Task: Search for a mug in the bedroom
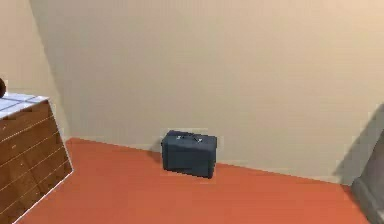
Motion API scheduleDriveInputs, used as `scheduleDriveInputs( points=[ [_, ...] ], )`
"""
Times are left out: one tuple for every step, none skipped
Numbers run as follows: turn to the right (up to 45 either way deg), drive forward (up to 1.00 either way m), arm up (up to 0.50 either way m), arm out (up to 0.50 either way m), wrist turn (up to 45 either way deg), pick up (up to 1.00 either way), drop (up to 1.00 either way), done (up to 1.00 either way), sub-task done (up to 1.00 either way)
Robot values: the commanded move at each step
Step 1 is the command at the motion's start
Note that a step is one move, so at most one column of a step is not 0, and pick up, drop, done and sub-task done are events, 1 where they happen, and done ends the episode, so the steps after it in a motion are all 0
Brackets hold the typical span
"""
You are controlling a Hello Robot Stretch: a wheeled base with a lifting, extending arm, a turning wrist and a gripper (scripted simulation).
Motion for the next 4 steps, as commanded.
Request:
scheduleDriveInputs(
  points=[
    [24.0, 0.00, 0.00, 0.00, 0.0, 0.00, 0.00, 0.00, 0.00],
    [0.0, 0.15, 0.00, 0.00, 0.0, 0.00, 0.00, 0.00, 0.00],
    [45.0, 0.00, 0.00, 0.00, 0.0, 0.00, 0.00, 0.00, 0.00],
    [27.0, 0.00, 0.00, 0.00, 0.0, 0.00, 0.00, 0.00, 0.00]
  ],
)
